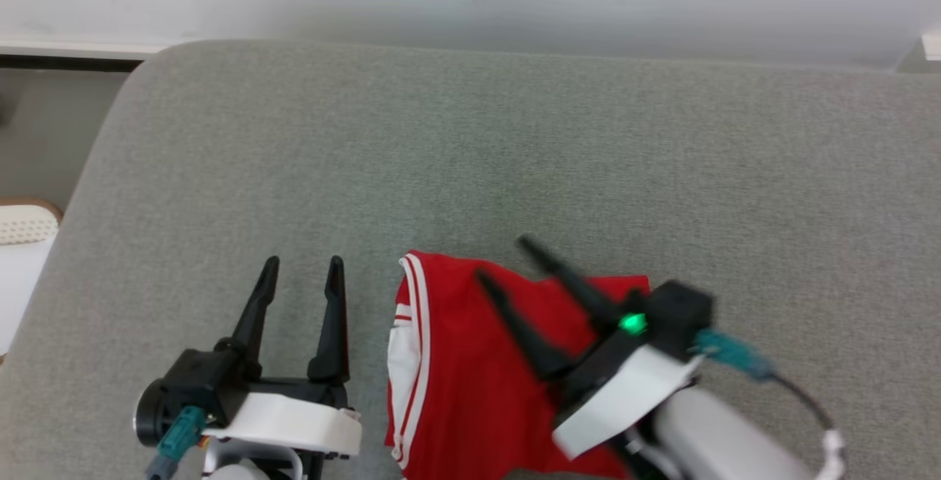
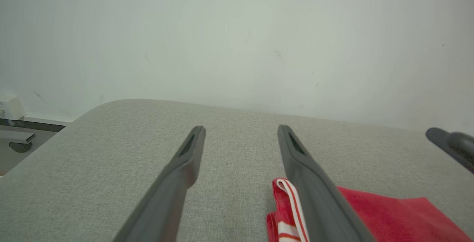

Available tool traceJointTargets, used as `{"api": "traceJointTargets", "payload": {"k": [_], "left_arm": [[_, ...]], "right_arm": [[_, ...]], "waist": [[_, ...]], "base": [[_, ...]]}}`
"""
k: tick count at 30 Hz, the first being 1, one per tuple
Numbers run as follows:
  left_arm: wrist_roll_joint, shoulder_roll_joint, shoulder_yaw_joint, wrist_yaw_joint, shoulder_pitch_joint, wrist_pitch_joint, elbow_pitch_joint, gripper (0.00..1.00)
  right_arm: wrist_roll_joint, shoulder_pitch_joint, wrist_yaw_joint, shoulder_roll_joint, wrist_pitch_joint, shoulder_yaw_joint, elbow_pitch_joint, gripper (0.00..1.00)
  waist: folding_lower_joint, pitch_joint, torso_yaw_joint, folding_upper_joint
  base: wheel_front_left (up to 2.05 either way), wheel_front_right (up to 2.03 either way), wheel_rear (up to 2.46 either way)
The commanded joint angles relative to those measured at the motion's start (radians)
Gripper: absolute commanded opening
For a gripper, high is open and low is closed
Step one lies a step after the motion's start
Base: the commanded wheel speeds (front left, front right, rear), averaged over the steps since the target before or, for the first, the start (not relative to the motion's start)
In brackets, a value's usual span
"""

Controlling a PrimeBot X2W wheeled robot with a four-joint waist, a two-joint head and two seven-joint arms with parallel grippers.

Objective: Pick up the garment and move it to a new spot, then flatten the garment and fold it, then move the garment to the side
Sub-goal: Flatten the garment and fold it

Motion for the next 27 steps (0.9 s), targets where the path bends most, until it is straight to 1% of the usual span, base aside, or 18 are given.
{"api": "traceJointTargets", "payload": {"k": [1,3,6,9,12,15,17,20,27], "left_arm": [[0.003,0.008,0.005,0.003,-0.002,-0.006,-0.003,1.00],[0.004,0.013,0.009,0.008,0.006,-0.007,-0.004,1.00],[0.008,0.024,0.017,0.015,0.018,-0.007,-0.005,1.00],[0.010,0.037,0.026,0.019,0.028,-0.005,-0.004,1.00],[0.009,0.052,0.036,0.028,0.041,0.003,-0.010,1.00],[0.008,0.069,0.051,0.039,0.059,0.008,-0.014,1.00],[0.004,0.080,0.058,0.043,0.073,0.012,-0.016,1.00],[0.003,0.094,0.058,0.046,0.098,0.020,-0.015,1.00],[-0.016,0.106,0.052,0.053,0.187,0.034,-0.007,1.00]], "right_arm": [[-0.028,-0.010,0.000,-0.031,-0.019,-0.036,-0.005,1.00],[-0.084,-0.001,0.000,-0.060,-0.046,-0.119,-0.027,1.00],[-0.159,0.057,0.000,-0.104,-0.062,-0.271,-0.067,1.00],[-0.222,0.135,0.000,-0.139,-0.054,-0.435,-0.118,1.00],[-0.262,0.227,0.000,-0.145,-0.023,-0.579,-0.178,1.00],[-0.301,0.317,0.000,-0.126,0.025,-0.685,-0.243,1.00],[-0.308,0.372,0.000,-0.108,0.060,-0.729,-0.291,1.00],[-0.330,0.446,0.000,-0.087,0.116,-0.761,-0.347,1.00],[-0.352,0.580,0.000,-0.044,0.214,-0.772,-0.428,1.00]], "waist": [[-0.0001,-0.003,-0.011,0.0000],[-0.0001,-0.006,-0.023,0.0000],[-0.0001,-0.018,-0.046,0.0000],[-0.0001,-0.032,-0.069,0.0000],[-0.0001,-0.046,-0.094,0.0000],[-0.0001,-0.064,-0.117,0.0000],[-0.0001,-0.080,-0.128,0.0000],[-0.0001,-0.110,-0.139,0.0000],[-0.0001,-0.194,-0.155,0.0000]], "base": [[0.00,0.00,0.00],[0.00,0.00,0.00],[0.00,0.00,0.00],[0.00,0.00,0.00],[0.00,0.00,0.00],[0.00,0.00,0.00],[0.00,0.00,0.00],[0.00,0.00,0.00],[0.00,0.00,0.00]]}}
